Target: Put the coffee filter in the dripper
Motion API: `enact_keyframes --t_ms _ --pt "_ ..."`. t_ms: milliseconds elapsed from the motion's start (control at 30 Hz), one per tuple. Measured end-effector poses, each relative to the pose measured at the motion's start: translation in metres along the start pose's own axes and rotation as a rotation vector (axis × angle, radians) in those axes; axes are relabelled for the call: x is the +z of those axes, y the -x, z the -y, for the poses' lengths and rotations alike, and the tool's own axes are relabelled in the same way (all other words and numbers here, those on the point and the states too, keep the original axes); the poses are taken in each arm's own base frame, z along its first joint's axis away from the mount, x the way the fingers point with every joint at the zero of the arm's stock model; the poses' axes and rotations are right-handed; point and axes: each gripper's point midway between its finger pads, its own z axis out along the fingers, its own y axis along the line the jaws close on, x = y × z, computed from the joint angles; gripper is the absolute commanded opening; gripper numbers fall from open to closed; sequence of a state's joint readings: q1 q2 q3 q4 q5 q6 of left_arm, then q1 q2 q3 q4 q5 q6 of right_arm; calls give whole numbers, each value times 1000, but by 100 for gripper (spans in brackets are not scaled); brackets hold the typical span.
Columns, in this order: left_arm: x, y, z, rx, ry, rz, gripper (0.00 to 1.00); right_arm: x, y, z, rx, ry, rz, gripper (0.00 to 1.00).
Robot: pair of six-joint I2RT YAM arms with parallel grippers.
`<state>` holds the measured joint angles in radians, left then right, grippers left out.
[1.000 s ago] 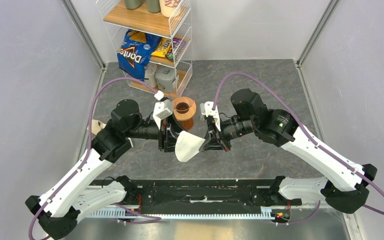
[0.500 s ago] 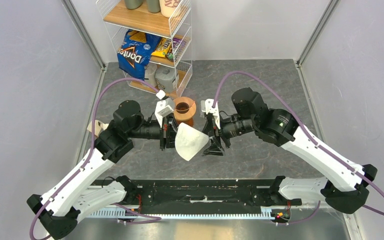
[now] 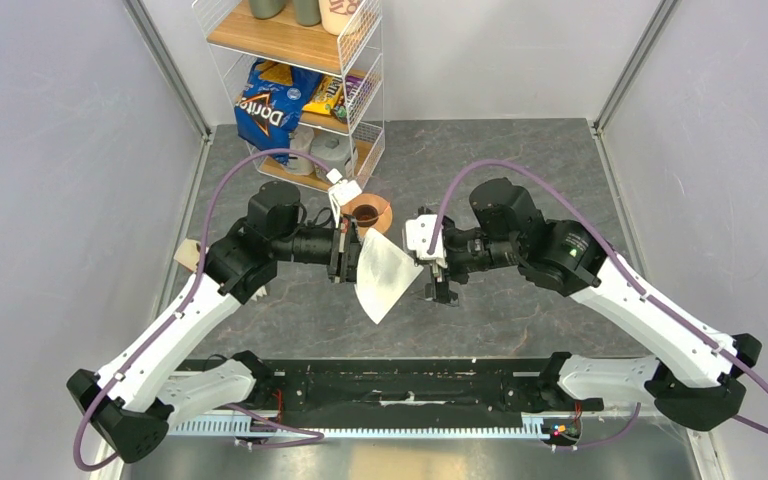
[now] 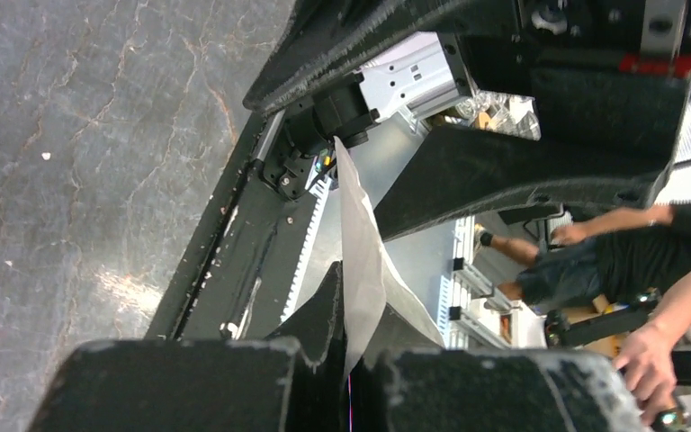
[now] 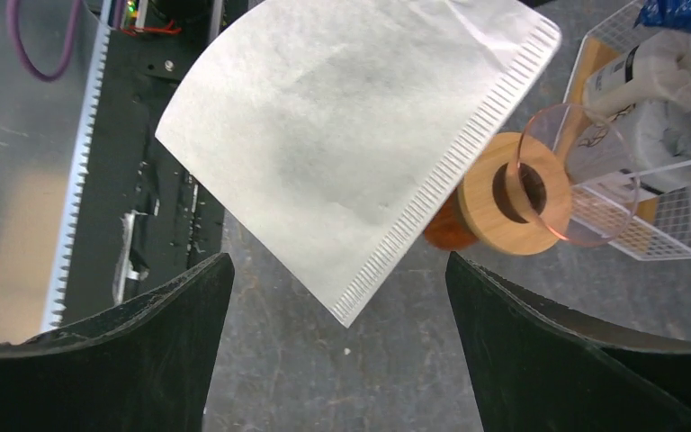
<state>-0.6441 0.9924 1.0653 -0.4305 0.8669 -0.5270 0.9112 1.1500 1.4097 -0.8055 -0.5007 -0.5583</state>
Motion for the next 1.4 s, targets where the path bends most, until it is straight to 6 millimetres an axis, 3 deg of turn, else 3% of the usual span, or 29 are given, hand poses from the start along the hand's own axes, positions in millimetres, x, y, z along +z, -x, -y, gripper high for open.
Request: enact_keyframes --t_ms 167,700,833,1033,1067,1167,1400 --pt "0 5 0 -81 18 -8 2 2 -3 5 -87 -13 -20 91" --pt "0 10 1 -138 18 9 2 6 -6 7 -147 -10 -40 49" --pt "0 12 1 -129 15 17 2 6 -6 6 -145 -9 -40 50" --pt "1 16 5 -96 -20 27 2 7 -8 4 -131 -2 -42 42" --pt "2 16 5 -93 -23 28 2 7 -8 4 -130 -2 -42 43" --pt "2 16 5 -86 -28 31 2 7 -8 3 -119 1 -40 62" --pt "0 15 -3 -88 25 49 2 4 -9 2 -28 -23 -47 71"
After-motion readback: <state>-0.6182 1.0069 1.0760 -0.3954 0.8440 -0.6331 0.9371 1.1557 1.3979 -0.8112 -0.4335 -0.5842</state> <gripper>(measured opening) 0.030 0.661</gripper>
